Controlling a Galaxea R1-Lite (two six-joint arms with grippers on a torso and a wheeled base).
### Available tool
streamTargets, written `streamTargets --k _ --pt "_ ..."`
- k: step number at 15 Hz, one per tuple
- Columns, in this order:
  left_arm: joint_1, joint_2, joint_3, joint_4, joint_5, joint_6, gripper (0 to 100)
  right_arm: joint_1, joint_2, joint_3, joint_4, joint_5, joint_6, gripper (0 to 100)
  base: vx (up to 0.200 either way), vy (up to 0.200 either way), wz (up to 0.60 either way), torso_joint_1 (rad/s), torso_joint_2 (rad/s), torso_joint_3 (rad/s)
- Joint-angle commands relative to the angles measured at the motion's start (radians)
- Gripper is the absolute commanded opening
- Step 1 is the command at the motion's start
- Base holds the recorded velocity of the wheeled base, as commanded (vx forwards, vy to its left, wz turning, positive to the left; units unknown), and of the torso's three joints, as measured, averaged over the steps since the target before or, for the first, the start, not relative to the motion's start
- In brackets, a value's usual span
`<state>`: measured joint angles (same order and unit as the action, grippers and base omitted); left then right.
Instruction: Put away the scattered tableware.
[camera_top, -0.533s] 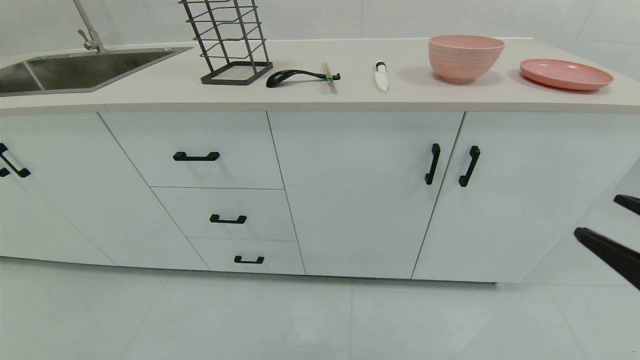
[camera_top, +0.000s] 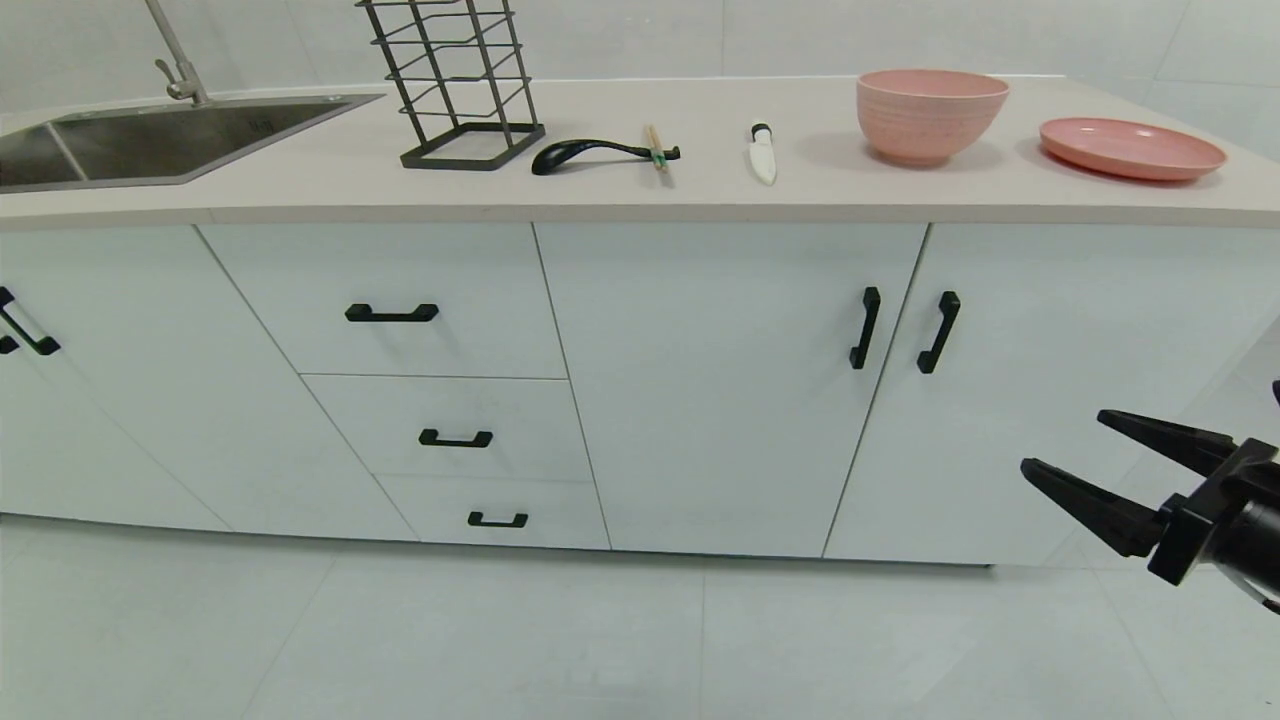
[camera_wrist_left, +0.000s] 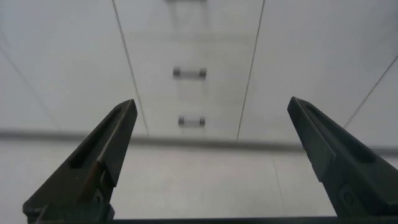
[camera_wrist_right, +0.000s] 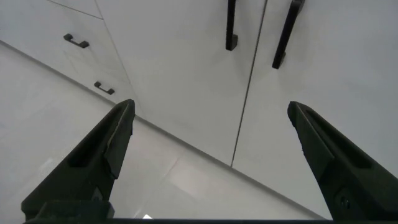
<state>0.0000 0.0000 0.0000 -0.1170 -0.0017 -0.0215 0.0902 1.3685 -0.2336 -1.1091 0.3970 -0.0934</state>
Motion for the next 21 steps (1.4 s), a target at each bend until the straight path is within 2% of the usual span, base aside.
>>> streamTargets --k 1,2,4,5,7,8,9,10,11,12,14,15,16,17,18,19,20,21 --pt "0.000 0.000 0.000 -0.101 -0.049 -0.002 100 -0.010 0.101 -0.033 -0.015 0.006 0.000 100 0.000 0.000 0.00 0.000 0.00 0.000" --pt "0.000 0.000 0.000 -0.085 -0.064 -0.021 100 -0.010 0.115 -0.041 -0.018 0.016 0.000 100 0.000 0.000 0.00 0.000 0.00 0.000" --pt "0.000 0.000 0.000 -0.076 -0.216 -0.106 100 -0.023 0.170 -0.093 -0.029 0.025 0.000 100 0.000 0.000 0.00 0.000 0.00 0.000" --pt "0.000 0.000 0.000 -0.076 -0.245 -0.126 100 -0.038 0.184 -0.113 -0.032 0.026 0.000 100 0.000 0.000 0.00 0.000 0.00 0.000" --pt "0.000 0.000 0.000 -0.067 -0.245 -0.123 100 -0.060 0.222 -0.133 -0.047 0.029 0.000 100 0.000 0.000 0.00 0.000 0.00 0.000" --pt "0.000 0.000 0.000 -0.026 -0.230 -0.117 100 -0.063 0.234 -0.133 -0.051 0.029 0.000 100 0.000 0.000 0.00 0.000 0.00 0.000" --pt "0.000 0.000 0.000 0.030 -0.225 -0.080 100 -0.061 0.233 -0.130 -0.051 0.029 0.000 100 0.200 0.000 0.00 -0.002 0.01 0.012" --pt "0.000 0.000 -0.003 0.065 -0.238 -0.017 100 -0.061 0.230 -0.130 -0.051 0.029 0.000 100 0.200 0.000 0.00 0.007 0.01 0.002" --pt "0.000 0.000 0.000 0.065 -0.268 0.008 100 -0.061 0.227 -0.128 -0.058 0.034 0.000 100 0.200 0.000 0.00 0.002 0.00 0.002" --pt "0.000 0.000 0.000 0.062 -0.291 0.011 100 -0.063 0.227 -0.127 -0.066 0.046 0.000 100 0.000 0.000 0.00 0.000 0.00 0.000" --pt "0.000 0.005 -0.046 -0.036 -0.322 0.008 100 -0.061 0.221 -0.115 -0.067 0.051 0.000 100 0.000 0.000 0.00 0.000 0.00 0.000" --pt "-0.003 0.041 -0.126 -0.055 -0.360 0.005 100 -0.061 0.211 -0.108 -0.067 0.052 -0.002 100 0.000 0.000 0.00 0.000 0.00 0.000" --pt "-0.020 0.110 -0.225 -0.056 -0.409 -0.012 100 -0.061 0.213 -0.107 -0.067 0.056 -0.002 100 0.000 0.000 0.00 0.000 0.00 0.000" --pt "-0.034 0.160 -0.267 -0.056 -0.437 -0.020 100 -0.060 0.216 -0.107 -0.067 0.057 -0.002 100 0.000 0.000 0.00 0.000 0.00 0.000" --pt "-0.067 0.285 -0.339 -0.069 -0.515 -0.017 100 -0.060 0.221 -0.102 -0.067 0.057 -0.002 100 0.000 0.000 0.00 0.000 0.00 0.000" --pt "-0.078 0.348 -0.368 -0.090 -0.551 -0.005 100 -0.060 0.218 -0.093 -0.072 0.057 -0.002 100 0.000 0.000 0.00 0.000 0.00 0.000" --pt "-0.081 0.446 -0.394 -0.150 -0.584 0.028 100 -0.060 0.210 -0.076 -0.084 0.063 -0.002 100 0.000 0.000 0.00 0.000 0.00 0.000" --pt "-0.083 0.606 -0.416 -0.271 -0.612 0.097 100 -0.060 0.201 -0.058 -0.086 0.071 -0.002 100 0.000 0.000 0.00 0.000 0.00 0.000"
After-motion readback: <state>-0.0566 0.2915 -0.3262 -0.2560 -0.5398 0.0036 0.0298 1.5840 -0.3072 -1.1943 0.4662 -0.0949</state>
